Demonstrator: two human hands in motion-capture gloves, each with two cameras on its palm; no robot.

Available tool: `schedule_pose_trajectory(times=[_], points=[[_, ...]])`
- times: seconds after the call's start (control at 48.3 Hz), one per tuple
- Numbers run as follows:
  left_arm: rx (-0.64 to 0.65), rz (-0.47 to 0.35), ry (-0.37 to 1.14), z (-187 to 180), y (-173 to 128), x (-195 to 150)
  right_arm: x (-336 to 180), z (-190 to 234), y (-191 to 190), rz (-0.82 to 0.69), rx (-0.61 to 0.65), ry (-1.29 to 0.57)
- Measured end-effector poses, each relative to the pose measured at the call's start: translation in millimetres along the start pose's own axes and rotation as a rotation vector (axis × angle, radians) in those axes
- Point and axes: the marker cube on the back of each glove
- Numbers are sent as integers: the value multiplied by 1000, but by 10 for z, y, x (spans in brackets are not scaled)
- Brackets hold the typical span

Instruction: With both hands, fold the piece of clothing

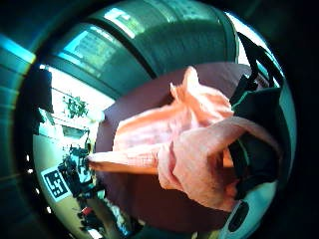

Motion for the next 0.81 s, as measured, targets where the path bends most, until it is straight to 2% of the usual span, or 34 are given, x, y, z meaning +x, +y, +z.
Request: schedule_pose_trajectory(times=[0.062, 0.166, 0.249, 0.332, 0.373, 0.414, 0.477, 0.539, 0.622, 0.704, 0.767, 0.808], points=[[70, -11, -17, 109, -127, 47, -75, 220, -319, 23, 205, -12], [92, 99, -135, 510, -206, 278, -222, 478, -542, 12, 286, -53], [-79, 175, -61, 773, 6, 540, -154, 627, -637, 17, 283, 27], [-179, 149, -96, 943, 64, 480, -58, 775, -721, 39, 290, 102], [-191, 135, -86, 982, 59, 466, -19, 839, -671, 61, 238, 97], [-85, 110, -98, 979, -80, 419, 13, 880, -589, 83, 179, 36], [76, 76, -136, 924, -243, 315, 86, 834, -489, 117, 162, -145], [70, 80, -105, 940, -158, 326, 185, 799, -229, 157, 50, -342], [-12, 114, -114, 969, 51, 304, 427, 765, 197, 230, -160, -422], [-135, 157, -80, 1017, 294, 356, 794, 815, 679, 372, -446, -298], [-18, 180, -92, 1002, 202, 350, 1153, 909, 974, 495, -578, -140], [105, 196, -130, 992, 65, 308, 1316, 1043, 1075, 546, -599, -139]])
